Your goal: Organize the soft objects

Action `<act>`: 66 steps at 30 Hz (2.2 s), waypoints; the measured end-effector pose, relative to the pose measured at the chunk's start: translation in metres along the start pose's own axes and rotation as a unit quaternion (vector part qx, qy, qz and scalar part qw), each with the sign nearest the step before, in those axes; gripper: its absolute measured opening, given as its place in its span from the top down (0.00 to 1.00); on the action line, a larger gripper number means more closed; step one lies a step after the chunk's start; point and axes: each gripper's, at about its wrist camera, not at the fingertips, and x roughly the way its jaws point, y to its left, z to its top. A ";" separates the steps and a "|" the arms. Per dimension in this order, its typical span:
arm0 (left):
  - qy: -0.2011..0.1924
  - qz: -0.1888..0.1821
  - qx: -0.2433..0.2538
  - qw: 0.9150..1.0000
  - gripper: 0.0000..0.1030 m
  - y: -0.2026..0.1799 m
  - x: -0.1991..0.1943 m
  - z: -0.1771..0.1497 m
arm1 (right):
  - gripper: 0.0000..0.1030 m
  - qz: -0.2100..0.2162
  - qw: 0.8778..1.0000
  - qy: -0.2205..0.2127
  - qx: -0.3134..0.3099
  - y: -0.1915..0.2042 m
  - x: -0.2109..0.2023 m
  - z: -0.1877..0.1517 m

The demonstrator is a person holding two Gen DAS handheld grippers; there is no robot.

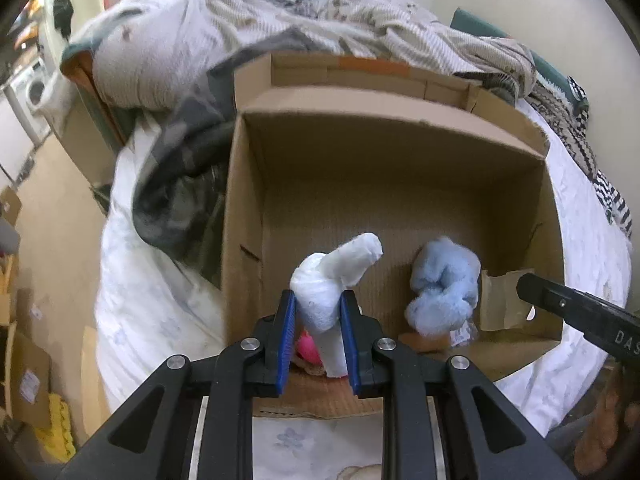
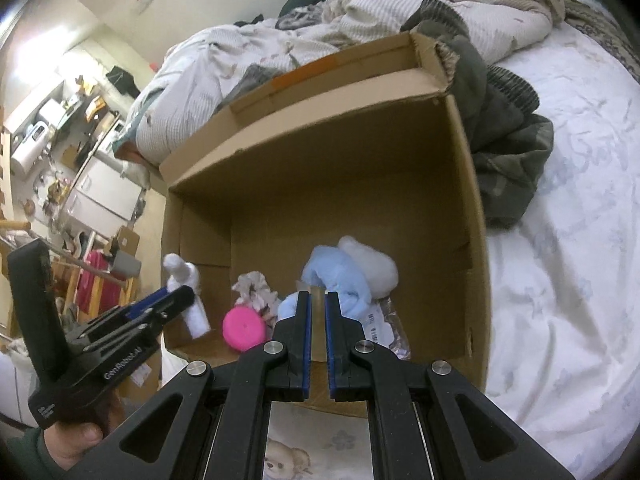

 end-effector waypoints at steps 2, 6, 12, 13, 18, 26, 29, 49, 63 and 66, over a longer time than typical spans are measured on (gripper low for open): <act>0.021 -0.015 -0.016 1.000 0.81 0.003 0.008 -0.001 | 0.92 -0.002 1.000 0.006 -0.003 0.001 0.003 -0.001; 0.031 -0.034 -0.024 0.999 0.81 0.001 0.013 -0.003 | 0.92 -0.033 0.999 0.017 -0.007 -0.001 0.012 -0.002; 0.030 -0.032 0.001 0.999 0.80 -0.011 0.015 -0.006 | 0.92 -0.031 0.999 0.034 -0.002 -0.007 0.019 -0.005; 0.030 -0.031 0.003 0.999 0.80 -0.012 0.015 -0.007 | 0.92 -0.029 0.999 0.036 -0.002 -0.007 0.020 -0.005; 0.032 -0.018 0.006 0.999 0.79 -0.012 0.018 -0.008 | 0.92 -0.029 0.998 0.051 -0.011 -0.004 0.025 -0.009; 0.011 0.004 0.012 1.000 0.41 -0.014 0.012 -0.008 | 0.81 -0.035 0.997 0.067 -0.004 -0.006 0.031 -0.009; -0.011 0.008 0.021 1.000 0.33 -0.017 0.004 -0.009 | 0.51 -0.036 0.998 0.060 -0.004 -0.004 0.028 -0.008; -0.133 0.032 -0.031 0.990 0.33 0.023 -0.097 -0.005 | 0.00 -0.061 0.994 -0.093 -0.005 0.013 -0.058 0.000; -0.156 0.010 -0.053 0.986 0.01 0.044 -0.149 -0.060 | 0.00 -0.081 0.985 -0.145 -0.047 0.046 -0.114 -0.056; -0.147 0.001 -0.045 0.988 0.01 0.041 -0.151 -0.072 | 0.00 -0.087 0.984 -0.148 -0.053 0.051 -0.112 -0.073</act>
